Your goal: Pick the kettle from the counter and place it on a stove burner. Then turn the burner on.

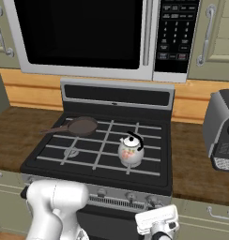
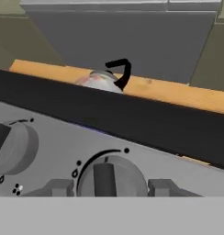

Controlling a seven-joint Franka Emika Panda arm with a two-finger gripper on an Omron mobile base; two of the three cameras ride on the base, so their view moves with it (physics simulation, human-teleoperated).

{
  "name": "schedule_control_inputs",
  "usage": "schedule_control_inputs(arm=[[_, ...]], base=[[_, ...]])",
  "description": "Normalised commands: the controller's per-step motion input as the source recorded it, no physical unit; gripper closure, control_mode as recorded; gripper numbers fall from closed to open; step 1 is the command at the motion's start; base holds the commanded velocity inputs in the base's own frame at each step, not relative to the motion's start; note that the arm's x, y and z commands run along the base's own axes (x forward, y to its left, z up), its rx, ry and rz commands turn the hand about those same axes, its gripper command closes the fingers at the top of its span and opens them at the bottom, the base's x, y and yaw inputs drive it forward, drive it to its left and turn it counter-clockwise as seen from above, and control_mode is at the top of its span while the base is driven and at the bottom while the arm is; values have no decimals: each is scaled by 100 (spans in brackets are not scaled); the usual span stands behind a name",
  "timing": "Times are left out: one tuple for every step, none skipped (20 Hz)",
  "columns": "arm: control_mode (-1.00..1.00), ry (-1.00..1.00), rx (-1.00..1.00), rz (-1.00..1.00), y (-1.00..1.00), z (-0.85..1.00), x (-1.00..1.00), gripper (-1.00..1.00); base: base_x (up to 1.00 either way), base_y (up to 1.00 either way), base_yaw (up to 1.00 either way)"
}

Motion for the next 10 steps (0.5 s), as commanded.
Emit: schedule_control_inputs(arm=[[-100, -12, -43, 19, 0, -1, 0, 100], [-100, -12, -44, 19, 0, -4, 0, 100], [-100, -11, -46, 19, 1, -9, 0, 100], [-100, -10, -46, 19, 2, -9, 0, 100], [-100, -12, -46, 19, 2, -7, 0, 100], [-100, -15, -46, 19, 4, -6, 0, 100], [-100, -17, -46, 19, 4, -2, 0, 100], [-100, -17, -45, 18, 6, 0, 0, 100], [-100, -17, -43, 17, 9, 0, 0, 100], [-100, -12, -39, 14, 12, 0, 0, 100]], base=[[0, 0, 0], [0, 0, 0], [0, 0, 0], [0, 0, 0], [0, 0, 0], [0, 0, 0], [0, 0, 0], [0, 0, 0], [0, 0, 0], [0, 0, 0]])
